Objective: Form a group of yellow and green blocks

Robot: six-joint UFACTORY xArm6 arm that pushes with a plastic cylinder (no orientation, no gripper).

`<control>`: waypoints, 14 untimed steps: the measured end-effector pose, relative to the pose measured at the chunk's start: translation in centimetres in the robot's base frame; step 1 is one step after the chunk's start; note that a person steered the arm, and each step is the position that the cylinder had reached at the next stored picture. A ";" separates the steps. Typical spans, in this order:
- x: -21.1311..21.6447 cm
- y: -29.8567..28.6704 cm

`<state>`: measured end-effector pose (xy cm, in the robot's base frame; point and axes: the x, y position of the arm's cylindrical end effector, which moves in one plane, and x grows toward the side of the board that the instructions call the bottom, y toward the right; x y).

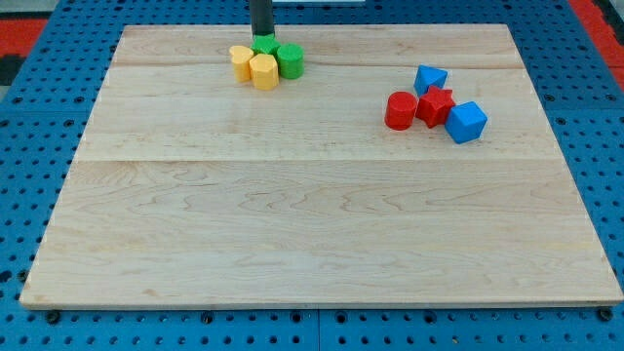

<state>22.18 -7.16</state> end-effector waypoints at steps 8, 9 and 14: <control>6.4 -0.5; 7.2 -7.4; 13.5 1.7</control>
<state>35.69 -5.44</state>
